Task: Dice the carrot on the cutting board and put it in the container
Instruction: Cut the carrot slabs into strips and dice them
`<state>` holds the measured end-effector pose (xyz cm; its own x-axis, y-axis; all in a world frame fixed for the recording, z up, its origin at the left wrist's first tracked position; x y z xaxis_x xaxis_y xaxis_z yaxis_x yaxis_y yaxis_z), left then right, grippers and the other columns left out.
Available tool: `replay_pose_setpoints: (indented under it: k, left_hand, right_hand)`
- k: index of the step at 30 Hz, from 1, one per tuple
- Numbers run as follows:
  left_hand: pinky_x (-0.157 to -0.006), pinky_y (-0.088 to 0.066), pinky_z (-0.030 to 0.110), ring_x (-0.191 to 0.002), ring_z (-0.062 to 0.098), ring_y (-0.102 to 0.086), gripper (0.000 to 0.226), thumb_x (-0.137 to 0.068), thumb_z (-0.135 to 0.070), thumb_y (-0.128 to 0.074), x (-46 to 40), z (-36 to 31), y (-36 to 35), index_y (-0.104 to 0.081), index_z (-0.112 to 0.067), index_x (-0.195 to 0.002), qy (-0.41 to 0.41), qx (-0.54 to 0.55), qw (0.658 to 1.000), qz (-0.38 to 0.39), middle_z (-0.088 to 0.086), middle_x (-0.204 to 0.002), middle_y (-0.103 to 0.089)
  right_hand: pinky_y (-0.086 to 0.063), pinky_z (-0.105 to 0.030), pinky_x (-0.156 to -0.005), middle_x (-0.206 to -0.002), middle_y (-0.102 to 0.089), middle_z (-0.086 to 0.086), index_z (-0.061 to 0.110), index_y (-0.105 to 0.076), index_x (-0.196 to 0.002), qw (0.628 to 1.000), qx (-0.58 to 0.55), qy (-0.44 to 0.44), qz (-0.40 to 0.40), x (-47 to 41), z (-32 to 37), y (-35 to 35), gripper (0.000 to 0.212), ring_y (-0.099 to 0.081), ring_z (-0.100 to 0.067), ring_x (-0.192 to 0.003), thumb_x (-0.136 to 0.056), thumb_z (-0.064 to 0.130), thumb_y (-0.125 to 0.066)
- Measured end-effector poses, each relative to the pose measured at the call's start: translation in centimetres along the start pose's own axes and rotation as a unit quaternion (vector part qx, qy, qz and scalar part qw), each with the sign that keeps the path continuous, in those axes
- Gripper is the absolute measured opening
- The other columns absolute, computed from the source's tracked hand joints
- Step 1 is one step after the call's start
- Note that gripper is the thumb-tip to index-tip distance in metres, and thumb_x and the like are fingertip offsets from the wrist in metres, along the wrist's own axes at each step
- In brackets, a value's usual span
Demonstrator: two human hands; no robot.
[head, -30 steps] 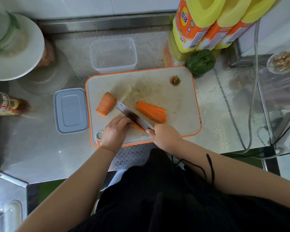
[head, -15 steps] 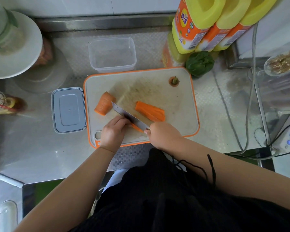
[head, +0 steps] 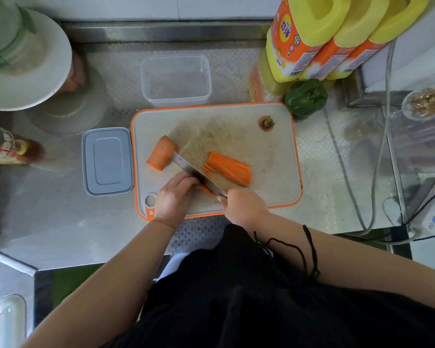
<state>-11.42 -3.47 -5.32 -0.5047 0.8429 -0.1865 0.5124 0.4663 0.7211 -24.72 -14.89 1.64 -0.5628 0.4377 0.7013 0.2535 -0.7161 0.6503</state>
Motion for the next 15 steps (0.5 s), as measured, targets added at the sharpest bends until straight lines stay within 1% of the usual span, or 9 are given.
replay_pose_setpoints:
  k: [1,3,6,8,12,15]
  left_hand:
    - [-0.067,-0.051,0.031,-0.082,0.019,-0.062,0.020,-0.089,-0.013,-0.054,0.1,0.0,0.0,-0.072,-0.007,-0.087,0.006,0.002,1.000,-0.001,0.004,-0.094,-0.067]
    - [-0.069,-0.051,0.031,-0.084,0.020,-0.063,0.023,-0.090,-0.015,-0.052,0.2,-0.2,0.1,-0.073,-0.006,-0.088,0.016,0.002,1.000,0.001,0.006,-0.095,-0.067]
    - [-0.067,-0.052,0.033,-0.083,0.019,-0.061,0.024,-0.089,-0.017,-0.051,0.0,-0.4,0.2,-0.072,-0.006,-0.088,0.022,-0.001,1.000,0.007,0.006,-0.093,-0.067]
    - [-0.065,-0.053,0.031,-0.082,0.018,-0.060,0.022,-0.088,-0.016,-0.052,-0.1,-0.4,0.3,-0.072,-0.006,-0.088,0.019,-0.006,1.000,0.013,0.005,-0.093,-0.067]
    - [-0.065,-0.053,0.030,-0.081,0.019,-0.060,0.022,-0.088,-0.015,-0.052,-0.1,-0.3,0.4,-0.071,-0.005,-0.089,0.009,-0.011,1.000,0.016,0.006,-0.093,-0.067]
    - [-0.064,-0.052,0.029,-0.080,0.018,-0.059,0.022,-0.086,-0.014,-0.052,-0.3,-0.3,0.5,-0.072,-0.005,-0.088,0.005,-0.013,1.000,0.011,0.006,-0.091,-0.068]
  right_hand:
    - [-0.042,-0.034,-0.064,-0.068,-0.046,0.000,0.012,-0.051,-0.086,1.000,-0.007,-0.001,0.000,-0.1,-0.2,0.2,0.035,-0.056,-0.025,-0.074,-0.102,0.039,-0.036]
    - [-0.040,-0.032,-0.060,-0.065,-0.047,0.000,0.012,-0.047,-0.078,1.000,-0.026,0.003,0.001,-0.3,-0.5,0.6,0.038,-0.053,-0.023,-0.069,-0.101,0.041,-0.038]
    - [-0.034,-0.029,-0.052,-0.063,-0.048,-0.002,0.017,-0.039,-0.067,1.000,-0.026,0.010,0.008,0.0,-0.6,1.0,0.042,-0.051,-0.021,-0.061,-0.101,0.041,-0.036]
    - [-0.034,-0.030,-0.053,-0.063,-0.047,-0.001,0.018,-0.037,-0.066,1.000,-0.023,0.009,0.006,0.3,-0.4,1.2,0.042,-0.048,-0.019,-0.059,-0.102,0.040,-0.035]
    - [-0.037,-0.032,-0.060,-0.064,-0.044,0.001,0.017,-0.039,-0.069,1.000,-0.003,0.017,0.001,0.7,0.2,2.0,0.040,-0.050,-0.021,-0.067,-0.102,0.039,-0.035]
    - [-0.033,-0.029,-0.055,-0.064,-0.044,0.001,0.019,-0.035,-0.066,1.000,0.003,0.018,0.005,0.7,0.3,2.3,0.041,-0.048,-0.019,-0.063,-0.102,0.038,-0.036]
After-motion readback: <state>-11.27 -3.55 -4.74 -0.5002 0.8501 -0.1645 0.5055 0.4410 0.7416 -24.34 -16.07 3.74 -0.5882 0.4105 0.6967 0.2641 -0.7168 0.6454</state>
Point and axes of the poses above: each hand's wrist, its own x-axis away from the middle knuckle, its own y-axis out of the back of the hand, z = x × y, the point moved 2 cm from there along -x, towards the middle knuckle
